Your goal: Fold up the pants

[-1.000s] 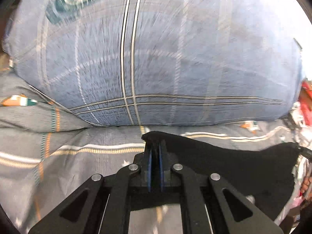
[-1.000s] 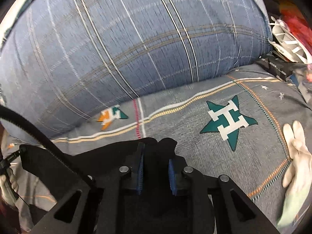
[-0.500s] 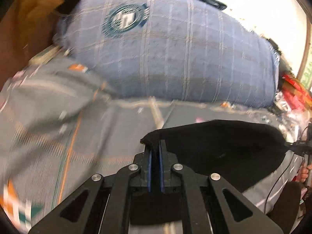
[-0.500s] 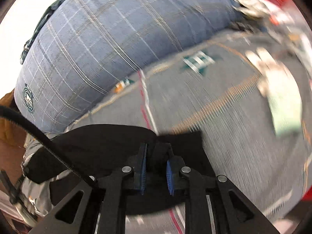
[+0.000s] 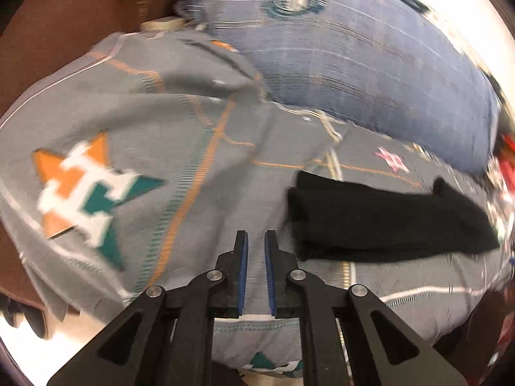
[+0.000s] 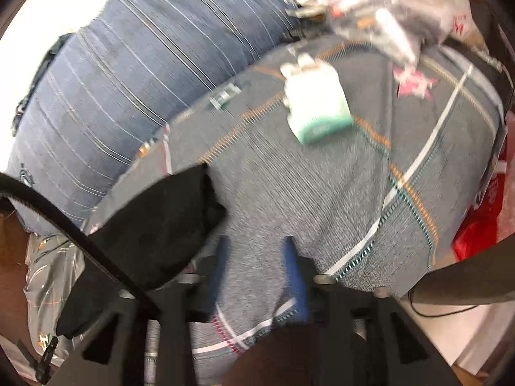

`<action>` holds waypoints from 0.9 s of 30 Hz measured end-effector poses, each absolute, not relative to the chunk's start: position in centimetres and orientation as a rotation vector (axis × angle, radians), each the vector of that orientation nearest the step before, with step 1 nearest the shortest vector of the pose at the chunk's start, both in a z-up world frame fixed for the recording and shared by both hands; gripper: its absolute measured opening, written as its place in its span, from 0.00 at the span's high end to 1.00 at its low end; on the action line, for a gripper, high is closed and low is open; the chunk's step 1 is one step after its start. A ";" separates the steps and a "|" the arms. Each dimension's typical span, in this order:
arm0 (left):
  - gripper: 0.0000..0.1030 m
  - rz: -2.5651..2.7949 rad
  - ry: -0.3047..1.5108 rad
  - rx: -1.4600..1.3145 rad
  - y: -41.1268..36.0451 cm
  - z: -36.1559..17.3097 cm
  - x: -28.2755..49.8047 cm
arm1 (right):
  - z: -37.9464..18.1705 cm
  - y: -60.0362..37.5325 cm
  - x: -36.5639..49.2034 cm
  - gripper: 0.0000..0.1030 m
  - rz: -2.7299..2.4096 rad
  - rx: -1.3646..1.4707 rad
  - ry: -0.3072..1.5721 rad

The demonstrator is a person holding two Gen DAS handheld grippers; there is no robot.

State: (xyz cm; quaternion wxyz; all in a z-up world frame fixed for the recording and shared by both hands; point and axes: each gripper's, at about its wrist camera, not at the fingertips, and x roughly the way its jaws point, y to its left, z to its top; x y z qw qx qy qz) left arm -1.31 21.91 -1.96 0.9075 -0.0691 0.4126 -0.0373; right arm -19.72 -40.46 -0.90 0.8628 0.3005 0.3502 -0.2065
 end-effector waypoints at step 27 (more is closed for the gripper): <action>0.97 -0.283 0.974 -0.558 18.1 -7.9 -1.8 | -3.5 3.9 11.0 0.38 0.510 0.052 1.101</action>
